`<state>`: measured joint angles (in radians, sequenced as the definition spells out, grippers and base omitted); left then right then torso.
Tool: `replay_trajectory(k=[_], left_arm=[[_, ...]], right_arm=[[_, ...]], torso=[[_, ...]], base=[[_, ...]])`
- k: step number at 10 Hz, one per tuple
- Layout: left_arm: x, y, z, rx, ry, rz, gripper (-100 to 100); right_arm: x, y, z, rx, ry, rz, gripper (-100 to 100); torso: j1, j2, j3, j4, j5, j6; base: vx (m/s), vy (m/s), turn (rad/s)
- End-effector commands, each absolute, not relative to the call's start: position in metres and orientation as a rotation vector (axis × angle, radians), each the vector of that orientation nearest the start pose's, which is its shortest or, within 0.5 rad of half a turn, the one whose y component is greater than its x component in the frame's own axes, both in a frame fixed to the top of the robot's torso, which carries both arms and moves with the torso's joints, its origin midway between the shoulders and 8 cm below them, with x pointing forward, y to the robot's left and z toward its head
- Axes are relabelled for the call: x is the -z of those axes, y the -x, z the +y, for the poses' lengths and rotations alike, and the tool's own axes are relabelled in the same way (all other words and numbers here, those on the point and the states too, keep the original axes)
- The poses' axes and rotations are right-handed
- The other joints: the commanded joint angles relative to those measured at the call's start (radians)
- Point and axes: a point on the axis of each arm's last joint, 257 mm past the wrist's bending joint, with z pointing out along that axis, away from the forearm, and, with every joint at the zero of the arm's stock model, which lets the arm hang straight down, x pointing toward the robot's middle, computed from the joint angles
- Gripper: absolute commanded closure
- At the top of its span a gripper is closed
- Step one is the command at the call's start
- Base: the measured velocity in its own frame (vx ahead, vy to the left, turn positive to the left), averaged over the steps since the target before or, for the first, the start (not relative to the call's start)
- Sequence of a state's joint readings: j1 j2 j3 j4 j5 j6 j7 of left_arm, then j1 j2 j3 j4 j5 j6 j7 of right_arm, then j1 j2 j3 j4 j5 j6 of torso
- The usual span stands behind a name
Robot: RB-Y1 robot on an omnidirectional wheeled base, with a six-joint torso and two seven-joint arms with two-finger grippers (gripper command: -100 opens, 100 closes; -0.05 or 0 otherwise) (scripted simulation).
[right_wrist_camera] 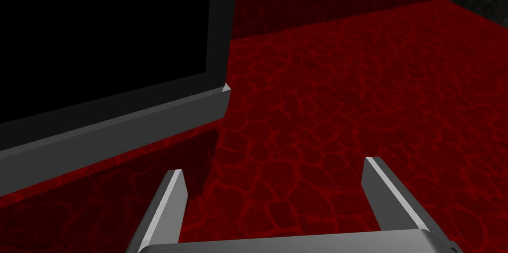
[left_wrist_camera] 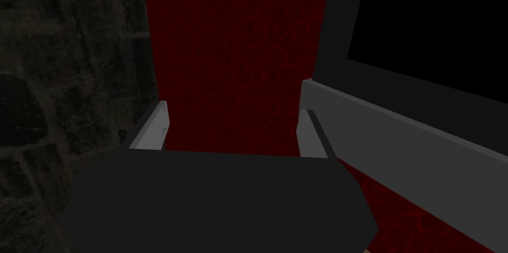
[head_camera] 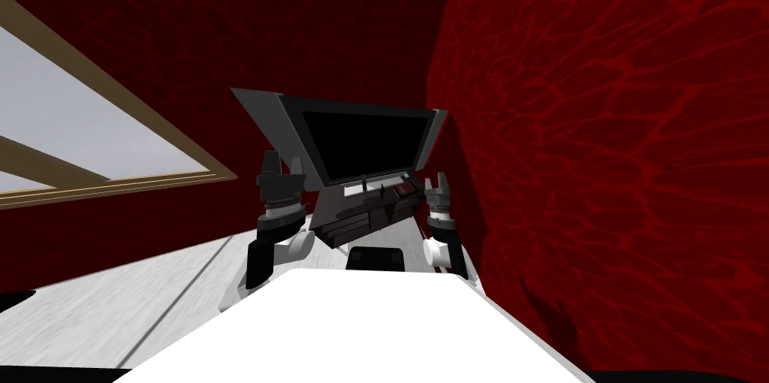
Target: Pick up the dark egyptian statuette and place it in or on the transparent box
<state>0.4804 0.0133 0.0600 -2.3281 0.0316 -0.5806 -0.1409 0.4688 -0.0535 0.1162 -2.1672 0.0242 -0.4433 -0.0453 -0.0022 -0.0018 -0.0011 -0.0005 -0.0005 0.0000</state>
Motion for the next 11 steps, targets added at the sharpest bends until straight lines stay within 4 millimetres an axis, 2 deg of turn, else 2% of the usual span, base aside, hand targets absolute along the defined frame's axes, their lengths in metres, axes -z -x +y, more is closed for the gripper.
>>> replay_trajectory(k=[1, 2, 4, 5, 7, 8, 9, 10, 11], left_arm=[[-0.067, -0.316, 0.292, 1.167, 0.494, 0.529, 0], [-0.067, -0.316, 0.292, 1.167, 0.494, 0.529, 0], [-0.067, -0.316, 0.292, 1.167, 0.494, 0.529, 0], [-0.067, -0.316, 0.292, 1.167, 0.494, 0.529, 0], [-0.067, -0.316, 0.292, 1.167, 0.494, 0.529, 0], [-0.067, -0.316, 0.292, 1.167, 0.494, 0.529, 0], [-0.067, -0.316, 0.292, 1.167, 0.494, 0.529, 0], [-0.067, -0.316, 0.292, 1.167, 0.494, 0.529, 0], [-0.067, -0.316, 0.292, 1.167, 0.494, 0.529, 0]], right_arm=[[0.050, -0.388, -0.215, -1.395, -0.740, 0.862, -100], [0.050, -0.388, -0.214, -1.389, -0.733, 0.867, -100], [0.076, -0.400, -0.194, -1.348, -0.719, 0.985, -100], [0.076, -0.399, -0.193, -1.338, -0.707, 0.993, -100], [0.107, -0.410, -0.175, -1.285, -0.693, 1.115, -100], [0.107, -0.410, -0.173, -1.267, -0.673, 1.127, -100], [0.124, -0.414, -0.166, -1.239, -0.668, 1.186, -100], [0.124, -0.414, -0.164, -1.224, -0.651, 1.195, -100], [0.142, -0.418, -0.157, -1.190, -0.643, 1.255, -100]], torso=[[0.000, 0.000, 0.000, 0.000, 0.000, 0.000], [0.000, 0.000, 0.000, 0.000, 0.000, 0.000], [0.000, 0.000, 0.000, 0.000, 0.000, 0.000], [0.000, -0.001, 0.000, 0.000, 0.000, 0.000], [0.000, -0.001, 0.000, 0.000, 0.000, 0.000], [0.000, -0.001, -0.001, 0.000, 0.000, 0.000], [0.000, -0.001, 0.000, 0.000, 0.000, 0.000], [0.000, 0.000, 0.000, 0.000, 0.000, 0.000], [0.001, 0.000, 0.000, 0.000, 0.000, 0.000]], base=[[0.027, -0.040, 0.078], [0.020, -0.029, 0.046], [0.030, -0.032, 0.068], [0.028, -0.027, 0.037], [0.034, -0.031, 0.082], [0.032, -0.034, 0.032], [0.028, -0.034, 0.039], [0.023, -0.022, 0.041], [0.030, -0.020, 0.072]])
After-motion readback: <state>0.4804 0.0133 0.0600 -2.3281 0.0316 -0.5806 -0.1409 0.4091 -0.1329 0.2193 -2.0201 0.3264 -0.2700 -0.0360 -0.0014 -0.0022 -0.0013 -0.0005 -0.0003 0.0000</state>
